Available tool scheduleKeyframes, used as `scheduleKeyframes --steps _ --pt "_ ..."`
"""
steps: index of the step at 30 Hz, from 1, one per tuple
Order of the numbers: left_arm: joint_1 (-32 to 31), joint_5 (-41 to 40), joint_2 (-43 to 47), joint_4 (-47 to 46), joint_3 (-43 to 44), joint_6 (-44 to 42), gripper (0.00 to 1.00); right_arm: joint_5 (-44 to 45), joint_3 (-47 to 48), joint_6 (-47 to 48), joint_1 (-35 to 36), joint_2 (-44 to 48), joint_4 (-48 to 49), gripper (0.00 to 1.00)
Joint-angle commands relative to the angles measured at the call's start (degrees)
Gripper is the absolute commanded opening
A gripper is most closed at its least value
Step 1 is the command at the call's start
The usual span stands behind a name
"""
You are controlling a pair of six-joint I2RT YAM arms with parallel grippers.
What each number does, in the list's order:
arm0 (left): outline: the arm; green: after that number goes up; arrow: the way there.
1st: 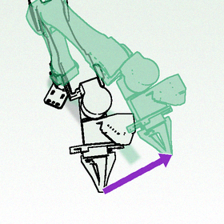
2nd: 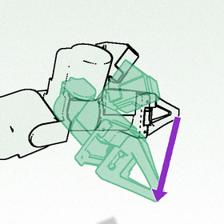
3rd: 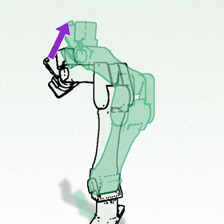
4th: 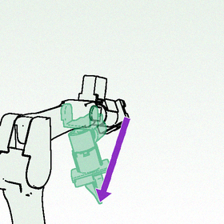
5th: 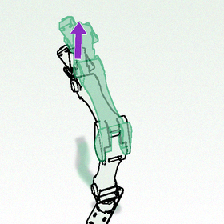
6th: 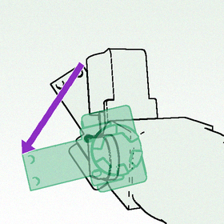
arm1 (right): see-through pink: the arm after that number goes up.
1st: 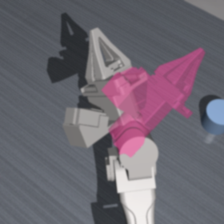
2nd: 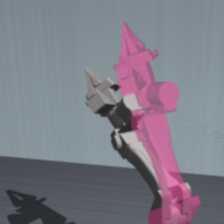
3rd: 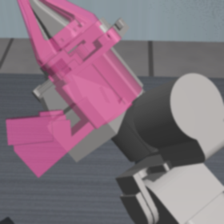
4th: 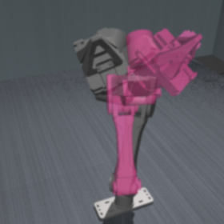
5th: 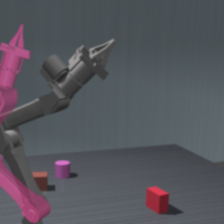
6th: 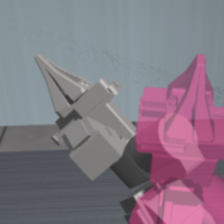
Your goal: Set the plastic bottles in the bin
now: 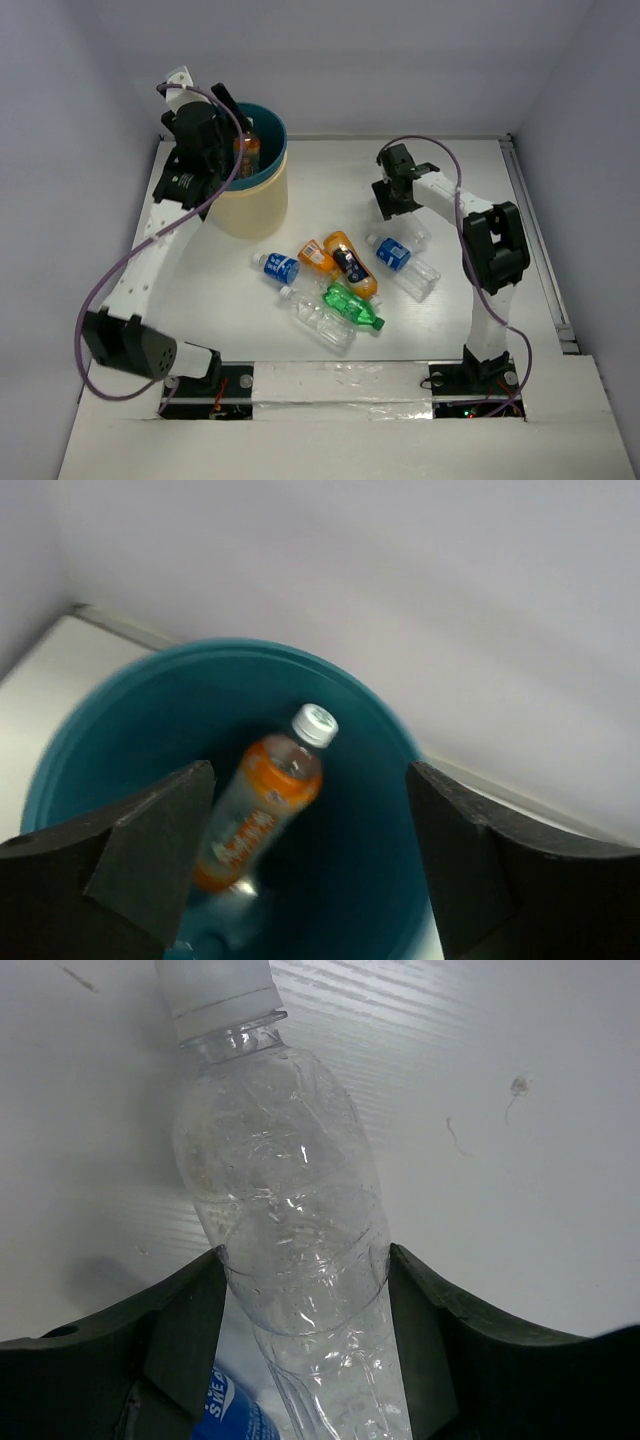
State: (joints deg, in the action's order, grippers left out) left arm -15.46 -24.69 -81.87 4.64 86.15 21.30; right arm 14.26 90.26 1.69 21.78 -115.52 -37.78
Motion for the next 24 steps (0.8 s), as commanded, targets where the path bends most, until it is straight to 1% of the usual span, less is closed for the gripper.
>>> scheduleKeyframes --steps 1,3,4,5,6,7,8,10,11,12,13,14,15,16,17,18,19,20,21,22,23,24 --pt "-3.07 9.98 10.3 2.73 -2.12 5.06 0.74 2.43 0.45 -1.51 -0.77 6.44 4.81 0.56" --pt "-4.3 13.33 13.29 4.84 -6.68 6.91 0.71 2.88 -0.78 -1.52 -0.77 8.46 6.57 0.53" --pt "-5.01 16.74 16.7 5.02 -9.05 7.26 0.68 3.05 -1.13 -3.43 -0.77 10.3 7.1 0.53" --pt "-6.41 17.73 18.39 6.15 -13.59 7.96 0.68 3.49 -1.49 -3.8 -0.77 11.36 7.54 0.53" --pt "-6.94 18.96 21.8 6.77 -15.9 8.23 0.67 3.67 -2.27 -4.33 -0.77 13.46 8.59 0.52" --pt "-7.56 19.5 23.66 7.56 -18.36 8.49 0.67 4.02 -2.54 -4.68 -0.77 14.61 8.95 0.53" --pt "-8.09 19.85 25.33 8.88 -22.74 8.76 0.67 4.28 -2.72 -5.03 -0.77 15.67 9.04 0.53" --pt "-8.71 19.94 30.59 10.81 -26.71 9.46 0.67 3.5 -2.63 -6.17 -0.77 18.22 9.21 0.54" --pt "-8.71 19.94 32.28 12.39 -30.39 9.81 0.67 2.71 -2.72 -6.52 -0.77 21.54 9.56 0.54" --pt "-8.71 19.85 34.21 13.1 -32.17 10.68 0.67 -0.78 -2.81 -6.96 -0.77 23.31 10.78 0.54" --pt "-8.71 19.68 37.53 13.72 -33.84 11.3 0.67 -2.9 -2.89 -8.19 -0.77 25.42 11.75 0.55" --pt "-8.71 19.5 38.87 15.38 -36.73 12.0 0.67 -5.01 -2.98 -8.98 0.18 27.35 12.9 0.55" --pt "-8.71 19.41 40.37 16.0 -38.15 12.79 0.67 -8.86 -2.98 -9.86 1.06 31.29 15.95 0.55" --pt "-8.71 19.59 43.08 16.36 -39.64 14.72 0.68 -10.21 -2.9 -12.3 2.2 32.98 17.72 0.55" --pt "-8.71 19.76 44.24 17.14 -42.61 15.95 0.69 -11.87 -2.11 -13.72 5.17 34.3 19.57 0.55" --pt "-8.71 19.94 45.29 17.67 -43.95 17.18 0.7 -12.58 -1.41 -14.78 6.85 35.97 23.59 0.55" --pt "-9.23 20.12 47.13 17.85 -45.35 18.5 0.74 -13.29 -0.62 -16.7 8.52 36.24 25.8 0.56" --pt "-9.23 20.03 47.84 18.38 -47.8 20.69 0.76 -15.12 1.48 -17.77 10.11 36.16 28.0 0.56" --pt "-9.23 19.59 48.46 18.82 -48.79 21.84 0.78 -16.45 2.8 -18.82 12.56 35.72 32.29 0.56" --pt "-9.23 19.15 49.6 19.0 -49.93 23.07 0.83 -17.59 4.21 -21.36 13.54 33.81 34.51 0.56" --pt "-9.23 19.06 50.13 18.74 -52.11 25.35 0.84 -18.65 5.7 -22.69 14.42 32.57 36.53 0.57" --pt "-9.23 19.24 50.66 18.3 -53.27 26.59 0.87 -19.87 8.42 -23.83 16.08 31.25 41.42 0.57"
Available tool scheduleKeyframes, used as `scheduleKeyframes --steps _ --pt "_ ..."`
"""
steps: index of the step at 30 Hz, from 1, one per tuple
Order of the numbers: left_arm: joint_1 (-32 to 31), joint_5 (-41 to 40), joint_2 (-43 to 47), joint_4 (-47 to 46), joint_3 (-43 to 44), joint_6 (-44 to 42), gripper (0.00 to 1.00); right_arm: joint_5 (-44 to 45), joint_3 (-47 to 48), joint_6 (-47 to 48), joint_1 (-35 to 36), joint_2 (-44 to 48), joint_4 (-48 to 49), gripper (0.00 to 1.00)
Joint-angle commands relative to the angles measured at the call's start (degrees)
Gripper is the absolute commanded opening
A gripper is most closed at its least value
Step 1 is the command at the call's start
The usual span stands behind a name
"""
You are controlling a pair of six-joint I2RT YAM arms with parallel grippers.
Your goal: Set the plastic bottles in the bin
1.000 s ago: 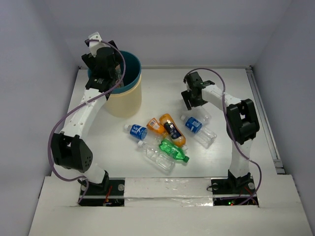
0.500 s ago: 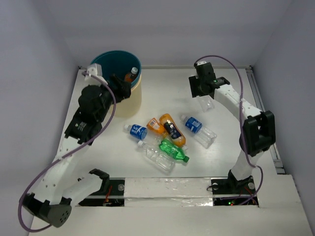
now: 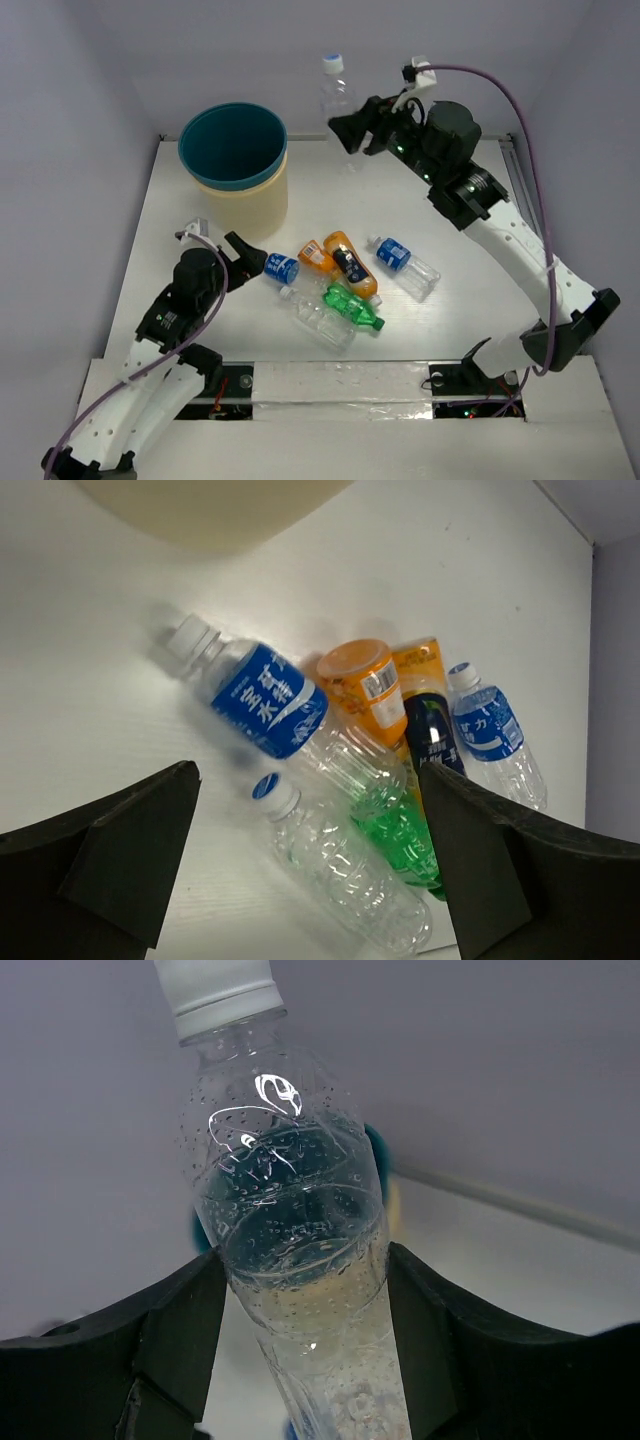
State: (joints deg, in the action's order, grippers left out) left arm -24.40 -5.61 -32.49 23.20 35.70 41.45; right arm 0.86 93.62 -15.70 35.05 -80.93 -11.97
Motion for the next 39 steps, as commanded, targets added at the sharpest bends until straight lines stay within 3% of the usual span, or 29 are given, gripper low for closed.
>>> scheduleKeyframes --steps 1,7,14,18,26,34,39 --pt "-0.29 0.59 1.99 -0.78 -3.88 7.41 0.91 -6.31 6.29 -8.36 3.7 -6.41 17.92 0.57" --pt "-0.29 1.56 1.91 -6.06 -10.65 13.65 0.96 -4.3 15.85 -14.79 8.19 -17.67 32.79 0.56" --pt "-0.29 0.77 -1.7 -12.64 -13.29 16.29 0.99 1.07 37.64 -14.09 11.45 -36.3 26.92 0.55" --pt "-0.29 0.33 -2.66 -15.99 -15.57 17.7 0.99 2.82 41.29 -12.78 13.37 -42.29 24.89 0.61" --pt "-0.29 0.51 -10.75 -21.79 -16.63 17.61 0.99 2.21 40.41 -7.94 14.43 -43.18 21.46 0.99" --pt "-0.29 -1.51 -19.26 -26.71 -15.49 17.43 0.99 -2.79 31.72 -4.34 14.43 -34.66 21.54 1.0" --pt "-0.29 -1.42 -25.6 -30.32 -14.52 17.61 0.99 -4.29 15.15 -1.88 14.43 -24.83 25.23 1.0"
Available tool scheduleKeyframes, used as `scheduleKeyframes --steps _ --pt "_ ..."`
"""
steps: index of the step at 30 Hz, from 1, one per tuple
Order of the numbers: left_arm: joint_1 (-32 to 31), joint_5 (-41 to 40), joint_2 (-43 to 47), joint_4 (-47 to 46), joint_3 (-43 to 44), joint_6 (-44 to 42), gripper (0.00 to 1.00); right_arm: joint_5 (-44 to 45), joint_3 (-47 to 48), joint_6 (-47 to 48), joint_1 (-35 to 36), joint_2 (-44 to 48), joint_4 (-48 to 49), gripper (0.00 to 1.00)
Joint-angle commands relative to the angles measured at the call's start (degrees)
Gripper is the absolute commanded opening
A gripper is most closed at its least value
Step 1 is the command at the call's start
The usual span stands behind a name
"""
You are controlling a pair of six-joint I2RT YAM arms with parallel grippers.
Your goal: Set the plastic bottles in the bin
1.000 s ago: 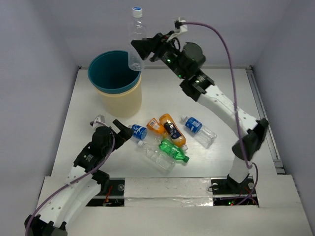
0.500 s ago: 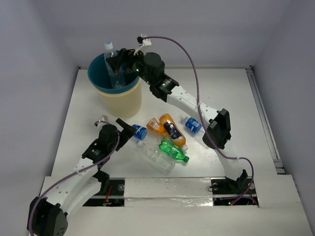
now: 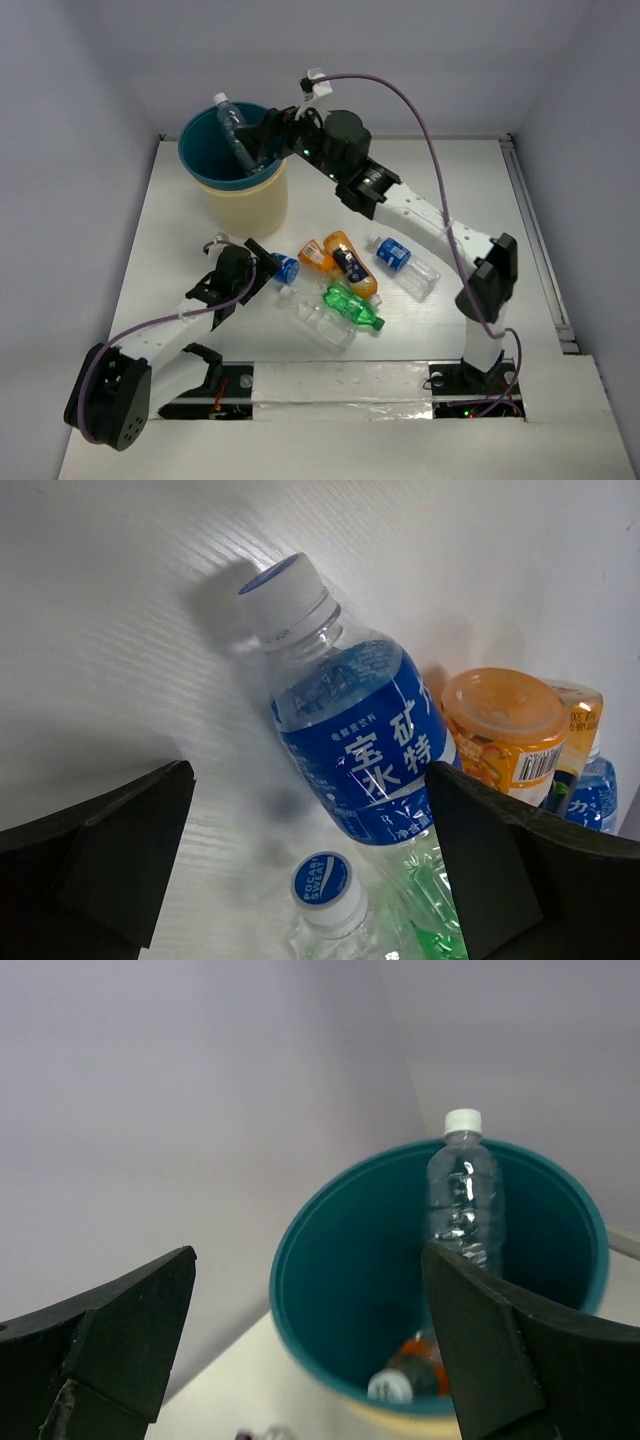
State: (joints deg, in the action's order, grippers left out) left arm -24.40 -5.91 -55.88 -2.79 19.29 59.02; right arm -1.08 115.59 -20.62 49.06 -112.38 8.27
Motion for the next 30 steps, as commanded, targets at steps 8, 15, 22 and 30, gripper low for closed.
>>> scheduleKeyframes --steps 8,15,22,30 --pt "-0.29 -1.64 -6.79 -10.92 0.05 3.64 0.99 -6.39 -34.1 4.8 0.42 24.21 11.68 0.99" --pt "-0.29 -3.66 -11.89 -12.77 1.89 4.96 0.99 -6.12 -46.67 3.75 0.95 30.28 12.91 0.99" --pt "-0.29 -6.92 -15.84 -16.11 2.16 7.33 0.84 -5.07 -55.64 0.94 0.95 35.55 8.35 0.91" --pt "-0.29 -9.11 -14.62 -17.25 1.19 7.6 0.57 -4.8 -63.91 -0.03 0.95 43.91 1.32 0.92"
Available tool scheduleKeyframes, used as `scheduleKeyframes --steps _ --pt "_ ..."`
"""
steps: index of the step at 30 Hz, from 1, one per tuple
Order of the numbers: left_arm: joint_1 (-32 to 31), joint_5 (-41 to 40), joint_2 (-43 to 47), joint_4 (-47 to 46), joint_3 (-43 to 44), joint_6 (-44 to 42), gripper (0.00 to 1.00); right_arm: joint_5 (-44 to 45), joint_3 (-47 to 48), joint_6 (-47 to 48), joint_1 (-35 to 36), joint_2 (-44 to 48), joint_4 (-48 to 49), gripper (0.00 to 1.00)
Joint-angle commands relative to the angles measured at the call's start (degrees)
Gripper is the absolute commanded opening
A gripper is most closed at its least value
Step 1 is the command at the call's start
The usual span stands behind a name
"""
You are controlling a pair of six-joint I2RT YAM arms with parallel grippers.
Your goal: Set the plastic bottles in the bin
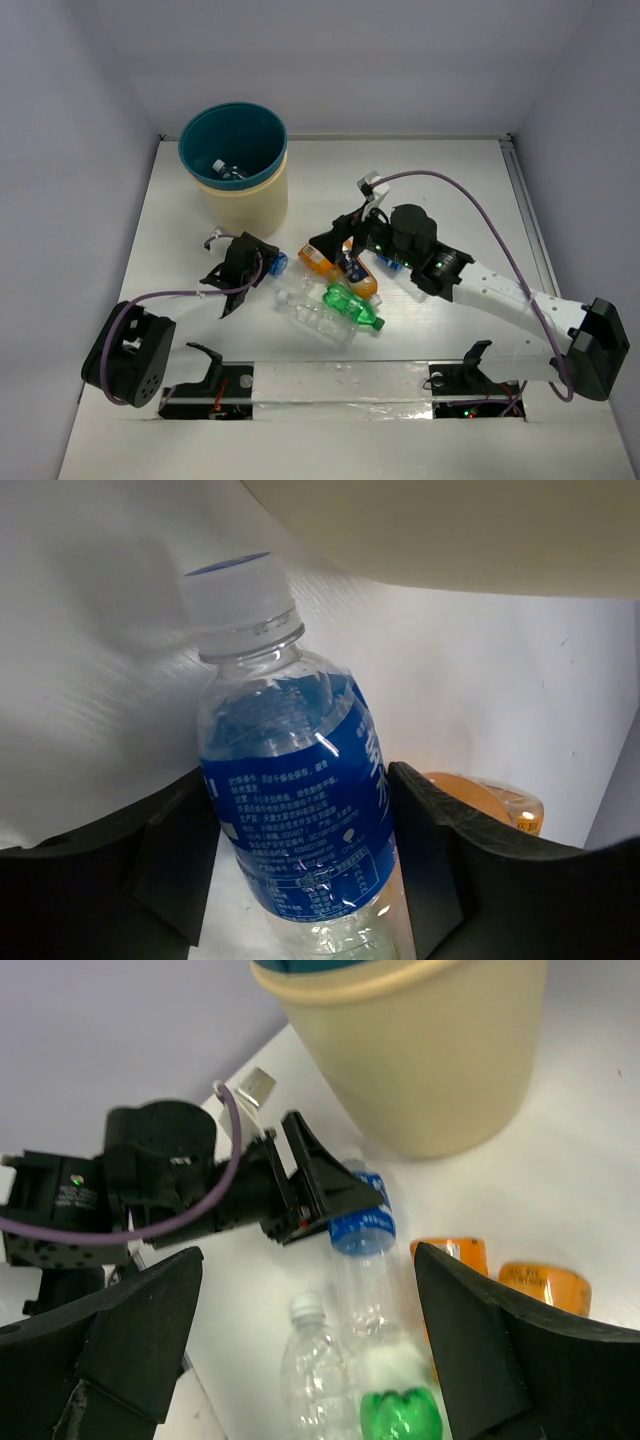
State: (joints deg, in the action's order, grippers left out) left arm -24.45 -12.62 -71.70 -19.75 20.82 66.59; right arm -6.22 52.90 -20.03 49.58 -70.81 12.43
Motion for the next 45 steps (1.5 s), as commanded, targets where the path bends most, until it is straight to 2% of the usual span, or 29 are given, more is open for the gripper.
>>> scheduleKeyframes --steps 1,4,6,7,8,11,14,15,16,19,21,24,27,33,39,45 --pt "-0.25 -2.49 2.78 -0.12 -0.51 -0.23 0.56 -0.02 -1.31 -0.27 1.12 2.6 -5.89 0.92" --pt "-0.25 -3.02 7.95 2.69 -0.43 -1.63 0.48 2.07 -1.93 1.74 3.76 3.39 -11.97 0.91" --pt "-0.25 -4.42 11.91 6.8 0.18 -2.95 0.48 3.84 -2.28 2.36 6.3 2.96 -16.09 0.83" --pt "-0.25 -4.78 16.55 8.22 0.54 -3.74 0.47 5.06 -2.45 2.45 7.19 2.69 -16.99 0.76" --pt "-0.25 -5.91 18.94 11.54 0.89 -5.66 0.47 5.68 -2.89 2.19 8.06 2.43 -17.69 0.59" --pt "-0.25 -9.24 28.96 18.75 3.43 -8.31 0.47 8.32 -3.42 1.49 11.58 0.85 -19.19 0.51" --pt "-0.77 -10.67 36.18 23.6 7.38 -12.09 0.47 9.03 -3.51 1.14 14.39 -1.52 -19.54 0.54" --pt "-0.78 -10.76 37.32 27.01 10.18 -13.92 0.47 9.38 -3.25 1.14 15.1 -2.49 -19.81 0.57" --pt "-0.78 -10.76 38.73 28.61 11.77 -14.98 0.47 10.08 -2.2 1.22 15.8 -3.45 -20.33 0.67" --pt "-0.78 -12.85 40.23 34.94 19.24 -19.03 0.47 12.8 0.26 1.66 18.44 -7.5 -21.56 0.79" --pt "-0.78 -14.0 40.41 37.76 23.46 -21.4 0.47 13.34 1.06 1.93 19.15 -10.04 -21.66 0.83" --pt "-0.78 -16.9 37.7 40.39 33.82 -26.15 0.47 14.56 2.38 2.45 19.15 -13.29 -20.95 0.9" --pt "-0.78 -20.15 31.73 41.37 46.98 -31.59 0.48 15.88 4.39 3.42 19.15 -15.93 -21.21 0.92" --pt "-0.78 -28.68 17.05 39.7 62.38 -42.04 0.48 17.03 9.67 6.84 19.68 -23.14 -24.2 0.92" --pt "-0.26 -37.99 5.18 34.52 70.48 -50.23 0.48 15.18 11.6 7.55 19.68 -27.28 -24.91 0.91" --pt "-0.25 -43.88 -2.56 25.82 71.38 -59.11 0.49 14.83 14.24 8.6 19.68 -30.26 -26.05 0.89"
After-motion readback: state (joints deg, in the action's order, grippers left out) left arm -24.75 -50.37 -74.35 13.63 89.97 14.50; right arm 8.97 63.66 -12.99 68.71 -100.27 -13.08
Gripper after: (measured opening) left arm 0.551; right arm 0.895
